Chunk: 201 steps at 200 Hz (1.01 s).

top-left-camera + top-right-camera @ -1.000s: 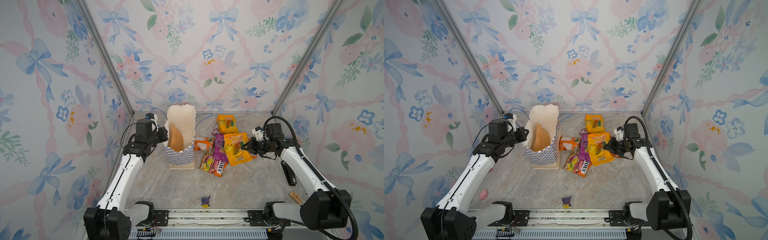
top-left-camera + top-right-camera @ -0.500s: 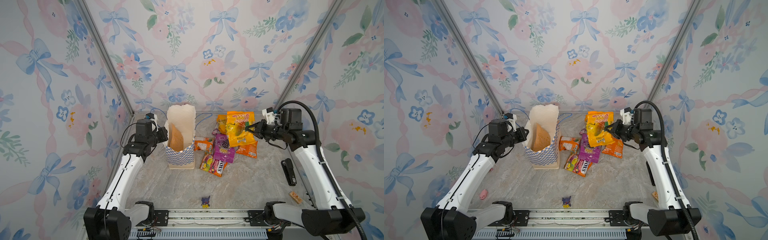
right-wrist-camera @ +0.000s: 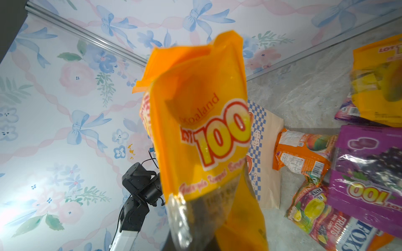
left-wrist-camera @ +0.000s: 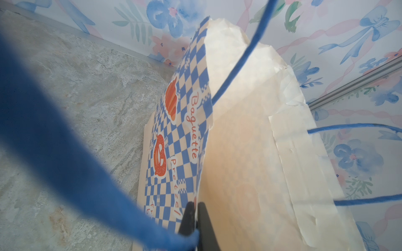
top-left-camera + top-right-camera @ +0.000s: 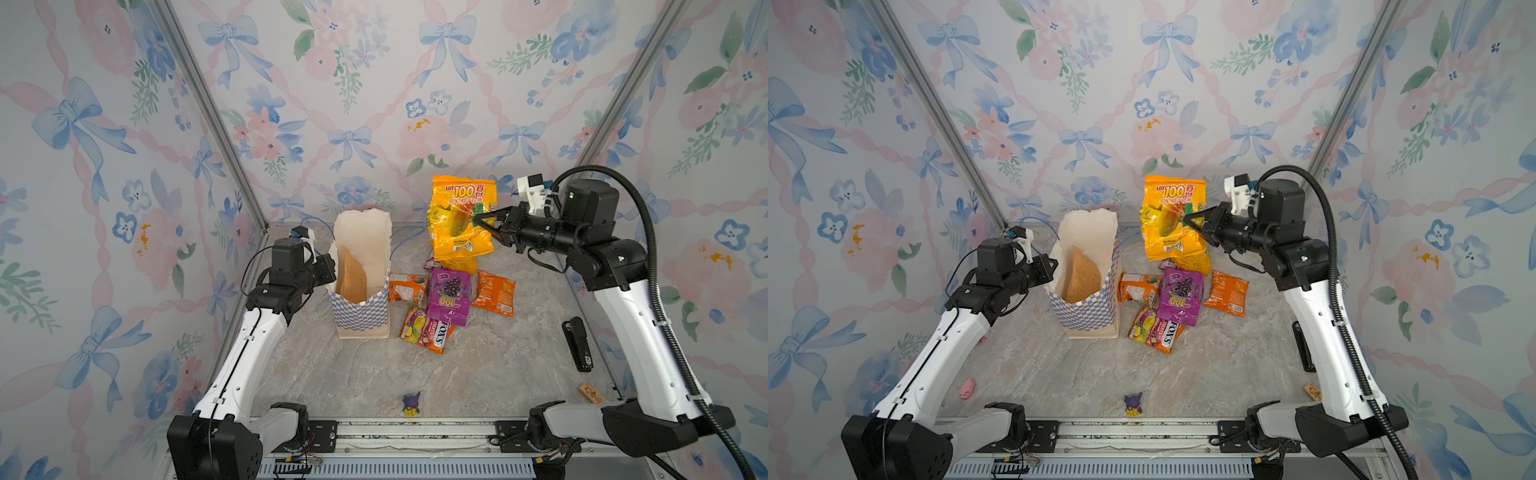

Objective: Place the snacks into the paper bag
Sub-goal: 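Carry the yellow gummy bag with the right gripper over the paper bag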

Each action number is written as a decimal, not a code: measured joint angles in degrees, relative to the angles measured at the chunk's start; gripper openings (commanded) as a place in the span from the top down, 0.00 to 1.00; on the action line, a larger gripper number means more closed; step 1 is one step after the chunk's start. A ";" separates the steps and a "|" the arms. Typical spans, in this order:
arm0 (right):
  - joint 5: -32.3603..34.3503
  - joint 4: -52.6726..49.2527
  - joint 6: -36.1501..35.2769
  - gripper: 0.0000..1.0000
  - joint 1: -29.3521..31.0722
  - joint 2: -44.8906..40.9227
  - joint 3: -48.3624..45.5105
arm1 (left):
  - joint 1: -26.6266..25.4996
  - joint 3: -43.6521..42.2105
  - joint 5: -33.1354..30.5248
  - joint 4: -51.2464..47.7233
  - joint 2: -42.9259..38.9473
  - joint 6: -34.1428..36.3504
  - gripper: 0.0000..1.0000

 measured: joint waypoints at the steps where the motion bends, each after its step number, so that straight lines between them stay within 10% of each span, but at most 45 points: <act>1: 0.02 0.00 0.02 1.00 0.17 0.11 0.15 | 0.00 0.00 0.00 0.02 0.00 0.00 1.00; 201: 16.76 2.60 10.75 1.00 22.86 30.29 21.20 | -0.22 0.00 0.22 0.02 -0.07 0.00 1.00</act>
